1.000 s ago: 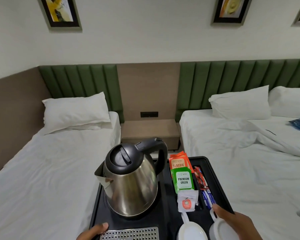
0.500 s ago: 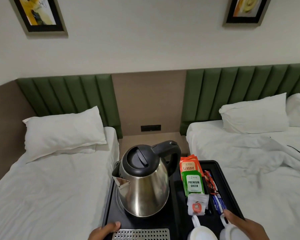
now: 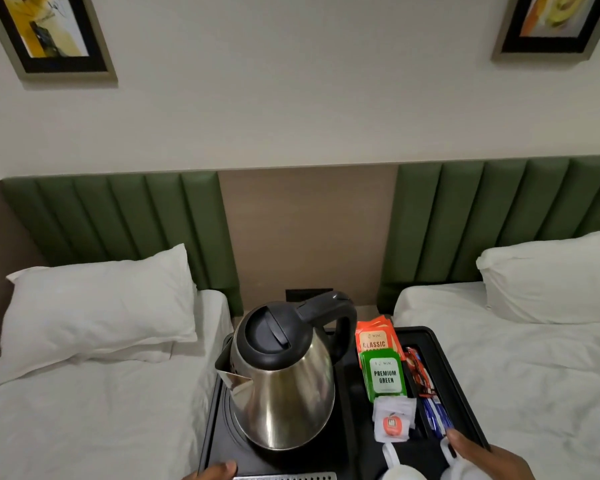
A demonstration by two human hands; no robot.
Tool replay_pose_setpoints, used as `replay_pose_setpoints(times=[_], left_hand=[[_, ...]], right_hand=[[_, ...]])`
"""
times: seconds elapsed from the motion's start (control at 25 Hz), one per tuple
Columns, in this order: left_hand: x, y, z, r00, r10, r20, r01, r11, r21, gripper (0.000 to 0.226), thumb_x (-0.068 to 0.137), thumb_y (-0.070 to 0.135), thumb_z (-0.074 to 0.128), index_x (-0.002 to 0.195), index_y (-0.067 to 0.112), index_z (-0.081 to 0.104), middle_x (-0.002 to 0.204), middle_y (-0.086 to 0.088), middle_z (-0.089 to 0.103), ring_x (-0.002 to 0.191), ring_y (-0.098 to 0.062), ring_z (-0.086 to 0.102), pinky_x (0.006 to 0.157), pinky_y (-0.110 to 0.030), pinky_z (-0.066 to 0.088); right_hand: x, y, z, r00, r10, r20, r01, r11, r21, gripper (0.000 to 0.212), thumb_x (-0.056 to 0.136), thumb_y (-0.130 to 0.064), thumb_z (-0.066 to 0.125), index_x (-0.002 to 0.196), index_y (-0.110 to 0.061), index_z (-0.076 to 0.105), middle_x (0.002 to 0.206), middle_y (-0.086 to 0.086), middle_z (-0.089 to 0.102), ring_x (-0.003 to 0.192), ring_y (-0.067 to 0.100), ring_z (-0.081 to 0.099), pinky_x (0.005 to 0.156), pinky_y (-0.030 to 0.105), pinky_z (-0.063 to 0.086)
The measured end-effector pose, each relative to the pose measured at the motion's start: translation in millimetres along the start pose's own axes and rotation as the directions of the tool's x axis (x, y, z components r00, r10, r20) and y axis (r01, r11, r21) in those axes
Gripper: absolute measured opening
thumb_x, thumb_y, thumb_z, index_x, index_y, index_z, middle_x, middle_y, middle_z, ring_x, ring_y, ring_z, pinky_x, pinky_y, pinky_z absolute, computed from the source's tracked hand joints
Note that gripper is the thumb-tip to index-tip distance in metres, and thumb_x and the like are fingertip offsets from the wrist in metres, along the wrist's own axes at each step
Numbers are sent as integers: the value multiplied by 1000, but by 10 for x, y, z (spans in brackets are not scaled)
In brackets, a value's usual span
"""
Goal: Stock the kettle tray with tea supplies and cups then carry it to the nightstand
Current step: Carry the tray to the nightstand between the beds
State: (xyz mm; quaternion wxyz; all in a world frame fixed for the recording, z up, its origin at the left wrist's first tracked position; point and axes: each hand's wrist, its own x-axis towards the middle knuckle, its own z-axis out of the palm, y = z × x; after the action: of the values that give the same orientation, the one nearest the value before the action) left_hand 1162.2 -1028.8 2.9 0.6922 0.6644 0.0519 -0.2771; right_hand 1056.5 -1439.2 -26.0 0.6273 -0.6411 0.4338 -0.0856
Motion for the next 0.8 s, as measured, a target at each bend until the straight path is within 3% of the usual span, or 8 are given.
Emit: replay_pose_setpoints(times=[0.08, 0.2, 0.28, 0.36, 0.48, 0.52, 0.64, 0.8], left_hand=[[445, -43, 50, 998, 52, -39, -52, 999, -1, 24, 87, -14, 62, 110, -13, 70, 115, -24, 71, 112, -35, 63, 114, -41, 39], [1119, 64, 170, 986, 99, -133, -102, 995, -17, 27, 83, -17, 62, 80, 2, 82, 90, -6, 82, 90, -15, 72, 87, -21, 52], [1767, 65, 164, 987, 78, -138, -90, 993, -79, 28, 80, -15, 64, 70, 4, 82, 80, -1, 82, 92, -20, 68, 96, -30, 46], [2534, -149, 14, 990, 31, -140, -43, 996, -77, 17, 77, -11, 69, 73, 1, 80, 95, -19, 79, 108, -35, 64, 112, -44, 39], [3789, -551, -241, 989, 47, -138, -52, 998, -32, 21, 63, 3, 81, 84, 1, 82, 112, -28, 74, 113, -38, 67, 112, -48, 41], [4261, -795, -354, 991, 52, -126, -53, 999, -11, 32, 57, 10, 85, 87, 3, 83, 110, -25, 76, 107, -37, 71, 106, -46, 45], [5432, -1408, -564, 999, -44, -32, 43, 999, -30, 46, 58, 24, 85, 100, 5, 81, 108, -26, 77, 99, -42, 75, 96, -48, 55], [6589, -2114, -644, 997, -75, -18, 73, 995, -61, 37, 70, 30, 81, 98, 5, 81, 104, -28, 77, 90, -45, 75, 85, -46, 61]], right_hand=[[495, -69, 152, 999, -23, 41, 23, 1000, -2, 12, 69, -15, 93, 64, -12, 84, 84, -2, 83, 99, 13, 63, 108, 31, 41], [1161, -140, 453, 993, -62, 105, 56, 997, 60, 12, 63, -18, 93, 66, -27, 86, 79, -16, 81, 93, 3, 62, 107, 30, 39], [1656, -93, 739, 989, -87, 120, 77, 993, 85, 14, 58, -22, 93, 70, -17, 86, 91, -3, 83, 92, 6, 64, 108, 31, 40], [2207, 137, 1019, 987, -95, 131, 84, 993, 88, 20, 54, -32, 91, 67, -18, 84, 90, -2, 81, 86, 6, 66, 101, 27, 44], [3146, 587, 1558, 966, -100, 237, 103, 995, -1, 46, 59, -58, 83, 85, -20, 81, 79, -11, 82, 72, -1, 75, 70, 12, 54], [3527, 837, 1779, 964, -110, 240, 113, 994, 2, 51, 58, -63, 80, 88, -21, 79, 78, -13, 82, 71, 1, 75, 67, 15, 54], [4524, 1450, 2318, 967, -165, 194, 158, 986, 48, 55, 50, -67, 83, 80, -21, 86, 86, -5, 83, 89, 18, 73, 87, 37, 53], [5568, 2144, 2912, 979, -197, 60, 187, 972, 142, 77, 42, -58, 91, 94, -2, 83, 111, 26, 76, 107, 45, 69, 97, 53, 52]])
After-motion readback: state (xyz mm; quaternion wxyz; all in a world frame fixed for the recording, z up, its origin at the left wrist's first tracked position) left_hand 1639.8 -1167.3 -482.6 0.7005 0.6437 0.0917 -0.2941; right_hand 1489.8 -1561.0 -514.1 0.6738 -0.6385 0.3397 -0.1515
